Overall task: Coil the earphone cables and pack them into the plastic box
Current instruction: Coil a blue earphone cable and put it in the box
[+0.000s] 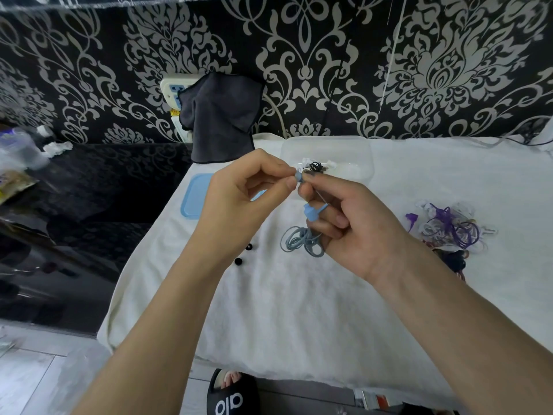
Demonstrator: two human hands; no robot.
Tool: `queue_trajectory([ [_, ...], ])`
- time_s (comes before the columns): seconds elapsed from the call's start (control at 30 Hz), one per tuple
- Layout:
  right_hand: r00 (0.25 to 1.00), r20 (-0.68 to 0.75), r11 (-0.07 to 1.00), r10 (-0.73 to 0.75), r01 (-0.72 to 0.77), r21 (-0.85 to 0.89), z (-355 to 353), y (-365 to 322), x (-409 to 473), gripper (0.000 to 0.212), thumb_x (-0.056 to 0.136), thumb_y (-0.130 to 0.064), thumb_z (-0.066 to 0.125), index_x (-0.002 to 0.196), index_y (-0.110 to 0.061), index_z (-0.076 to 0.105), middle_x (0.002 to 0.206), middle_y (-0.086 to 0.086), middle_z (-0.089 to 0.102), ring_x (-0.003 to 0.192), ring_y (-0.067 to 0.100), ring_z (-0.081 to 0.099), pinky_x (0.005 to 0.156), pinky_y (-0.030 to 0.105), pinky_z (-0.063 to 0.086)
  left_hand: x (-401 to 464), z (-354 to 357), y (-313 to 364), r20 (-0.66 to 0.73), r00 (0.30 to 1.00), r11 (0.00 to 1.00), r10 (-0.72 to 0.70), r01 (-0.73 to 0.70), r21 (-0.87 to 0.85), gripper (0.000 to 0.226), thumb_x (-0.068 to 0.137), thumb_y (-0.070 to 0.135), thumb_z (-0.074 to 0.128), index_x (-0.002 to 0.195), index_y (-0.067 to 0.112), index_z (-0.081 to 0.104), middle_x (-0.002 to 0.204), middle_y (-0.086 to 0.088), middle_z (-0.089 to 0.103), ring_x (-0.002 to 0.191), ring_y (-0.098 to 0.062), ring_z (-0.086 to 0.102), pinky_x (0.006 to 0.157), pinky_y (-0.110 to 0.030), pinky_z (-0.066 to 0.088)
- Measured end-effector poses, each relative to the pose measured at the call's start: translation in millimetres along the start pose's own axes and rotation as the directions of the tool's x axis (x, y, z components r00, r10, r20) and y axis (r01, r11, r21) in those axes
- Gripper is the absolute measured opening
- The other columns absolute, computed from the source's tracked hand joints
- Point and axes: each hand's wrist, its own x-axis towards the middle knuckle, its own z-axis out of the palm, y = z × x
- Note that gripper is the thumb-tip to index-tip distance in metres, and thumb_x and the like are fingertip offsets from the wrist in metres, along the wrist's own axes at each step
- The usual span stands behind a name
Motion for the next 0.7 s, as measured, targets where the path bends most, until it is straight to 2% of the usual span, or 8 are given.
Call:
queue_trajectory([
  [0.13, 1.000, -0.020, 0.999, 0.014, -0.013, 0.030, 0.9, 0.6, -1.1, 0.028, 0.094, -0.012, 0.062, 0.068, -0.014, 0.072, 0.069, -0.001, 0.064, 0.033, 0.007, 0.021, 0.038, 0.016, 0.014, 0.6, 0.7, -0.5, -0.007, 1.000, 1.000, 0.006, -0.006, -0.006, 0.003, 0.090, -0.008, 0.068, 0.092, -0.008, 0.066, 0.095, -0.013, 0.071, 0.091, -0.020, 0.069, 0.088, -0.031, 0.056],
  [0.23, 0.999, -0.034, 0.998, 0.023, -0.021, 0.053, 3.0, 1.7, -2.3, 0.017, 0.094, -0.013, 0.062, 0.077, -0.012, 0.066, 0.069, -0.002, 0.065, 0.032, 0.007, 0.021, 0.037, 0.016, 0.014, 0.7, 1.3, 0.4, -0.010, 1.000, 1.000, 0.006, -0.006, -0.003, 0.003, 0.090, -0.007, 0.069, 0.091, -0.005, 0.066, 0.094, -0.009, 0.071, 0.091, -0.019, 0.069, 0.088, -0.030, 0.056],
  [0.37, 0.998, -0.037, 0.993, 0.046, -0.042, 0.113, 5.1, 3.5, -4.0, 0.019, 0.094, -0.013, 0.061, 0.076, -0.013, 0.063, 0.068, -0.002, 0.064, 0.033, 0.008, 0.020, 0.038, 0.016, 0.014, 1.4, 1.2, 0.6, -0.018, 1.000, 1.000, 0.018, -0.018, 0.026, 0.007, 0.090, -0.006, 0.070, 0.088, 0.000, 0.067, 0.091, -0.002, 0.071, 0.089, -0.016, 0.069, 0.087, -0.028, 0.055],
  [0.47, 0.998, -0.043, 0.985, 0.054, -0.046, 0.167, 5.6, 5.5, -4.3, 0.024, 0.094, -0.013, 0.061, 0.071, -0.011, 0.066, 0.068, -0.002, 0.063, 0.033, 0.008, 0.020, 0.036, 0.015, 0.015, 2.0, 2.0, -1.9, -0.018, 1.000, 0.999, 0.020, -0.019, 0.035, 0.006, 0.089, -0.006, 0.071, 0.089, -0.004, 0.066, 0.092, -0.006, 0.070, 0.089, -0.018, 0.069, 0.087, -0.028, 0.055],
  [0.6, 0.998, -0.058, 0.986, 0.030, -0.020, 0.167, 7.2, 5.5, -5.6, 0.020, 0.095, -0.014, 0.061, 0.077, -0.010, 0.066, 0.068, -0.003, 0.064, 0.032, 0.008, 0.020, 0.037, 0.015, 0.014, 0.8, 3.9, -2.9, -0.019, 1.000, 1.000, 0.014, -0.014, 0.022, 0.006, 0.090, -0.007, 0.071, 0.093, -0.008, 0.065, 0.097, -0.013, 0.071, 0.092, -0.023, 0.071, 0.089, -0.030, 0.056],
  [0.7, 0.999, -0.040, 0.987, 0.006, 0.000, 0.160, 7.5, 4.0, -5.7, 0.030, 0.096, -0.015, 0.060, 0.068, -0.011, 0.071, 0.069, -0.003, 0.065, 0.031, 0.008, 0.021, 0.035, 0.015, 0.015, 0.1, 6.0, 0.7, -0.030, 0.999, 0.999, -0.015, 0.014, -0.030, 0.005, 0.095, -0.003, 0.065, 0.093, -0.007, 0.067, 0.099, -0.015, 0.071, 0.093, -0.021, 0.070, 0.087, -0.030, 0.055],
])
